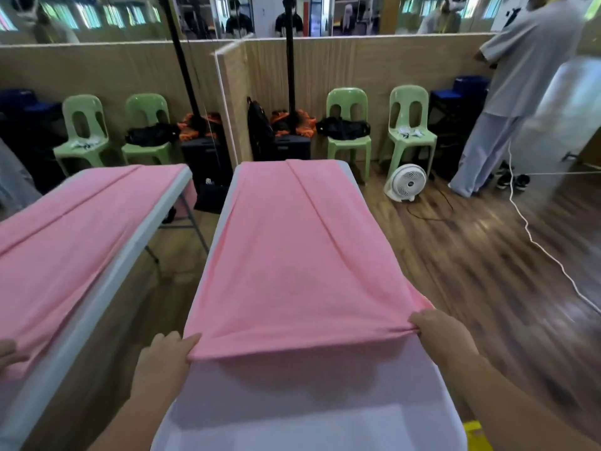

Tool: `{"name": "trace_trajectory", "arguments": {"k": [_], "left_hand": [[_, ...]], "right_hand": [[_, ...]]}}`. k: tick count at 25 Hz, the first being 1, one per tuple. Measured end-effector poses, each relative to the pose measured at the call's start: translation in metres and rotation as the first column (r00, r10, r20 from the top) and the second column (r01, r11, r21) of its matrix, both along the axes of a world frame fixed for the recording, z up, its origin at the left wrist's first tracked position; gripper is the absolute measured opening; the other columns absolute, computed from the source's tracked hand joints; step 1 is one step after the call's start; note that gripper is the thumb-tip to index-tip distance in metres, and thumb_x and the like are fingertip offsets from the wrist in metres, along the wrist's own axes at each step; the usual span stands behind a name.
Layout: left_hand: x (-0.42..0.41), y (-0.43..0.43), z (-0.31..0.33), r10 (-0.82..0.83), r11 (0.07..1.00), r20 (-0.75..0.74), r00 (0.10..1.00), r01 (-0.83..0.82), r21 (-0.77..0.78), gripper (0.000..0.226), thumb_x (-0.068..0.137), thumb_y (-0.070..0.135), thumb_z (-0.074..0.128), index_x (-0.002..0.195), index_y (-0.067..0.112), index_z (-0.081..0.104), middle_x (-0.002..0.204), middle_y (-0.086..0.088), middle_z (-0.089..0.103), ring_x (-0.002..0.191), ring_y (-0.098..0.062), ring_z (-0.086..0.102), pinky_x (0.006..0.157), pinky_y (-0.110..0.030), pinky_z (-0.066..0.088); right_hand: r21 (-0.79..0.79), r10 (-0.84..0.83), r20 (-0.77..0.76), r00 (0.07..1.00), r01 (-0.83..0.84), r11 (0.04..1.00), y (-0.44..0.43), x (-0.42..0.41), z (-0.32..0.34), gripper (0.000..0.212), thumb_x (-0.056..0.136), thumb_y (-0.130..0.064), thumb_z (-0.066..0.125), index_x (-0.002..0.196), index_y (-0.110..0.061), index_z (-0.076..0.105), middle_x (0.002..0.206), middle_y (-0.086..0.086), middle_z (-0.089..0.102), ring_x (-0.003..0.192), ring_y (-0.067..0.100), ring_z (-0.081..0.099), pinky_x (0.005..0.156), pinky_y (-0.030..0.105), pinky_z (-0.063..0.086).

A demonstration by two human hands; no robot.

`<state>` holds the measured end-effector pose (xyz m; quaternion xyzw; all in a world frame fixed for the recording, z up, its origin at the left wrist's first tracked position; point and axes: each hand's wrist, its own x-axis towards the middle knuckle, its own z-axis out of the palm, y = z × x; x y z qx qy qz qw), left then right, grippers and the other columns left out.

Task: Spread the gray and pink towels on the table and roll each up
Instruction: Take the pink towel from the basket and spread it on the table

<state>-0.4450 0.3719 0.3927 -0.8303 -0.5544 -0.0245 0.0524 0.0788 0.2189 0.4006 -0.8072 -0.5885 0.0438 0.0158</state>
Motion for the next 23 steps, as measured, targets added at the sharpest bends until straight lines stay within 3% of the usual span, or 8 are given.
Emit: {"name": "trace_trajectory", "arguments": {"k": [4,7,10,13,17,20,22,23], "left_hand": [[-0.034,-0.049,-0.024,-0.099,0.995,-0.062,0.993,0.099,-0.015,0.055,0.054,0.004,0.069,0.107,0.019,0.074,0.067,-0.002,0.045,0.056,-0.025,0.043,0.047,-0.029,0.025],[-0.058,-0.085,-0.04,-0.114,0.992,-0.037,0.993,0.112,-0.054,0.061,0.056,0.002,0.059,0.113,0.016,0.072,0.076,-0.003,0.048,0.06,-0.024,0.046,0.042,-0.032,0.035],[-0.075,-0.114,-0.05,-0.095,0.993,-0.03,0.995,0.092,-0.079,0.062,0.055,0.005,0.064,0.115,0.016,0.072,0.084,-0.003,0.054,0.064,-0.025,0.049,0.043,-0.034,0.044],[-0.082,-0.147,-0.052,-0.053,0.99,-0.04,0.998,0.047,-0.13,0.054,0.06,0.013,0.059,0.113,0.014,0.073,0.09,-0.004,0.058,0.069,-0.025,0.051,0.045,-0.034,0.048],[-0.089,-0.182,-0.059,0.056,0.963,-0.031,0.998,-0.062,-0.263,0.065,0.067,0.025,0.036,0.123,0.018,0.068,0.098,-0.007,0.061,0.074,-0.032,0.055,0.046,-0.036,0.049],[-0.095,-0.188,-0.058,0.088,0.933,-0.045,0.995,-0.098,-0.346,0.07,0.07,0.046,0.048,0.14,0.042,0.047,0.111,-0.006,0.066,0.09,-0.033,0.064,0.06,-0.043,0.055],[-0.09,-0.186,-0.05,0.136,0.944,0.001,0.991,-0.13,-0.303,0.081,0.059,0.072,0.06,0.134,0.041,0.056,0.123,-0.003,0.066,0.106,-0.03,0.063,0.081,-0.053,0.053],[-0.078,-0.184,-0.044,0.137,0.96,0.039,0.99,-0.123,-0.253,0.083,0.059,0.076,0.059,0.132,0.037,0.059,0.127,-0.003,0.064,0.111,-0.029,0.06,0.089,-0.055,0.049]], "right_hand": [[0.023,0.003,0.033,0.999,-0.004,1.0,-0.075,0.001,-0.032,0.036,0.053,-0.011,0.082,0.068,-0.03,0.055,0.073,-0.009,0.049,0.074,0.017,0.053,0.043,0.033,0.046],[-0.02,-0.015,0.028,1.0,0.015,1.0,-0.131,0.005,-0.048,0.038,0.05,-0.014,0.086,0.066,-0.029,0.055,0.072,-0.012,0.049,0.073,0.016,0.048,0.046,0.033,0.048],[-0.049,0.049,0.047,0.998,-0.046,0.998,-0.176,0.006,-0.061,0.054,0.049,-0.003,0.082,0.078,-0.042,0.06,0.082,-0.017,0.058,0.081,0.012,0.049,0.054,0.029,0.054],[-0.018,0.019,-0.054,0.998,-0.02,1.0,-0.214,-0.008,-0.069,0.046,0.058,0.001,0.073,0.096,-0.024,0.076,0.097,-0.007,0.068,0.091,0.013,0.05,0.058,0.029,0.056],[-0.019,0.06,-0.112,0.992,-0.063,0.998,-0.247,-0.024,-0.085,0.05,0.07,-0.014,0.037,0.111,-0.025,0.064,0.112,-0.005,0.054,0.092,0.022,0.054,0.061,0.026,0.051],[-0.015,0.112,-0.072,0.991,-0.114,0.993,-0.251,-0.028,-0.074,0.038,0.083,-0.031,0.036,0.114,-0.029,0.058,0.11,-0.001,0.057,0.086,0.027,0.062,0.059,0.033,0.051],[0.005,0.121,-0.099,0.988,-0.121,0.993,-0.233,-0.042,-0.059,0.056,0.084,-0.064,0.042,0.111,-0.025,0.071,0.106,0.006,0.067,0.085,0.031,0.067,0.071,0.04,0.051],[0.059,0.13,-0.109,0.986,-0.124,0.991,-0.216,-0.058,-0.053,0.063,0.079,-0.07,0.048,0.112,-0.022,0.072,0.11,0.007,0.068,0.092,0.031,0.067,0.081,0.039,0.047]]}}
